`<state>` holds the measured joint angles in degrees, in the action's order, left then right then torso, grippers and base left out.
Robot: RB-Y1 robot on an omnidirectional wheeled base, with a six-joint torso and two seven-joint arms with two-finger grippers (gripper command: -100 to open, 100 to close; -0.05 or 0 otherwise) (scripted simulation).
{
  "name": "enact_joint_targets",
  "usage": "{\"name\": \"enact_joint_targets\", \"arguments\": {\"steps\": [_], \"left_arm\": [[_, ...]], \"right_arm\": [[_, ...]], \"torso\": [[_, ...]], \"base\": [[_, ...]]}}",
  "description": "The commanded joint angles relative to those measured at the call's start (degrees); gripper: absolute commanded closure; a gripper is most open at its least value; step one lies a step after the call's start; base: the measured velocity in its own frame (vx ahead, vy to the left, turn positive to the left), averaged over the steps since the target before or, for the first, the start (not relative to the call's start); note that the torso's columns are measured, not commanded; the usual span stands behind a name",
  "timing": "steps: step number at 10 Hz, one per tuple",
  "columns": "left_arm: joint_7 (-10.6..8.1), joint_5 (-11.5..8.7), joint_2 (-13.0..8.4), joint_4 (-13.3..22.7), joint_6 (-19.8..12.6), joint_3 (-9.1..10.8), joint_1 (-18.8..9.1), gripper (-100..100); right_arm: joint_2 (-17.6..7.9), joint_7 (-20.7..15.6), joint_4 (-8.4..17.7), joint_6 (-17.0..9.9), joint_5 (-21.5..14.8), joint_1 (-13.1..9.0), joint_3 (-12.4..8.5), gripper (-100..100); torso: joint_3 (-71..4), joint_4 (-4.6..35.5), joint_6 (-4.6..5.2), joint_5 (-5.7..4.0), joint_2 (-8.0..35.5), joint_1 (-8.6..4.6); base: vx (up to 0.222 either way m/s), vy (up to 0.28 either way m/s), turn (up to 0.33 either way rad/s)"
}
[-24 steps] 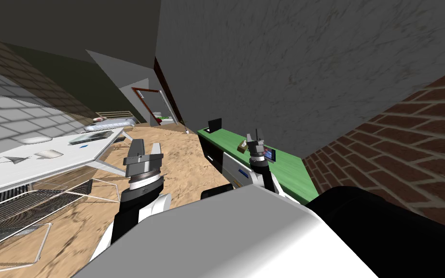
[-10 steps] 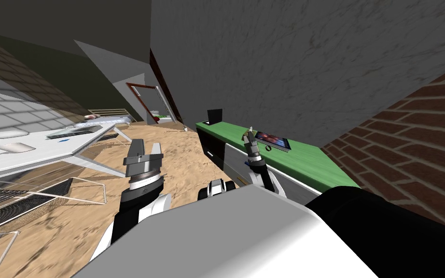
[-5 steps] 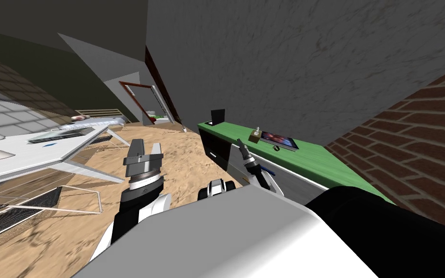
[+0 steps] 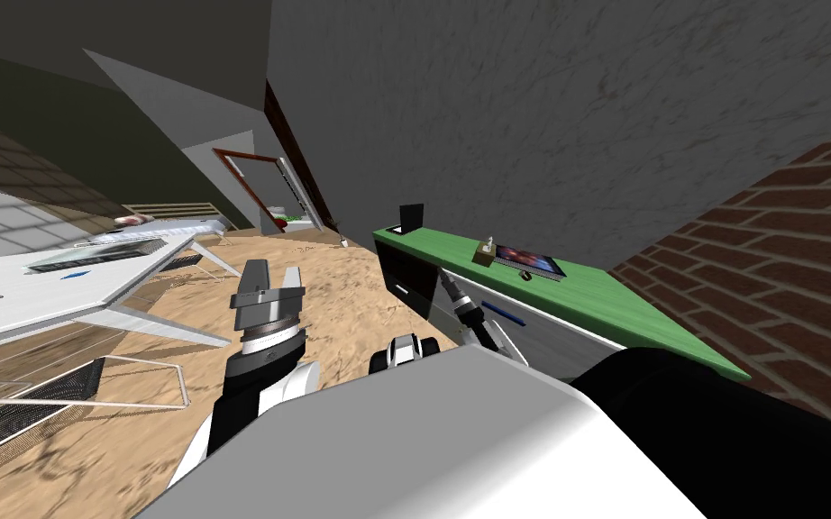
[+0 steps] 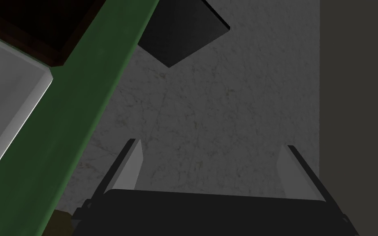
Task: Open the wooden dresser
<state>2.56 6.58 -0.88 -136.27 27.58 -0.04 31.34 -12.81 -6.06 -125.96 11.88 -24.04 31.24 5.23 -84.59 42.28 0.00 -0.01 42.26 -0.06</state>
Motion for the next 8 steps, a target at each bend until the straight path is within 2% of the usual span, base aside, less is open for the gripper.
{"name": "enact_joint_targets", "arguments": {"steps": [1, 4, 5, 6, 8], "left_arm": [[0.00, 0.00, 0.00, 0.00, 0.00, 0.00, 0.00, 0], [0.00, 0.00, 0.00, 0.00, 0.00, 0.00, 0.00, 0], [0.00, 0.00, 0.01, 0.00, 0.00, -0.01, 0.01, 0], [0.00, 0.00, 0.00, 0.00, 0.00, 0.00, 0.00, 0], [0.00, 0.00, 0.00, 0.00, 0.00, 0.00, 0.00, 0]], "right_arm": [[-0.92, -1.15, 0.99, -4.19, -3.02, -0.02, 1.29, -100], [-2.57, -3.09, 3.43, -9.01, -7.98, 0.08, 3.14, -100], [-2.57, -3.09, 3.43, -10.13, -8.25, 0.08, 3.14, -100], [-3.40, -4.10, 4.67, -11.61, -10.64, 0.08, 4.10, -100], [-3.40, -4.10, 4.67, -13.19, -10.89, 0.08, 4.10, -100]], "torso": [[-0.03, -0.02, 0.00, 0.03, -0.06, 0.17], [0.01, 0.00, 0.00, 0.01, 0.01, 0.03], [0.01, 0.00, 0.01, 0.02, 0.01, 0.15], [0.03, 0.01, -0.01, 0.01, 0.05, 0.02], [0.03, 0.02, -0.01, -0.01, 0.05, -0.02]], "base": [[0.032, 0.129, -0.036], [0.050, 0.151, -0.057], [0.039, 0.144, -0.042], [0.030, 0.152, -0.065], [0.026, 0.098, -0.016]]}}
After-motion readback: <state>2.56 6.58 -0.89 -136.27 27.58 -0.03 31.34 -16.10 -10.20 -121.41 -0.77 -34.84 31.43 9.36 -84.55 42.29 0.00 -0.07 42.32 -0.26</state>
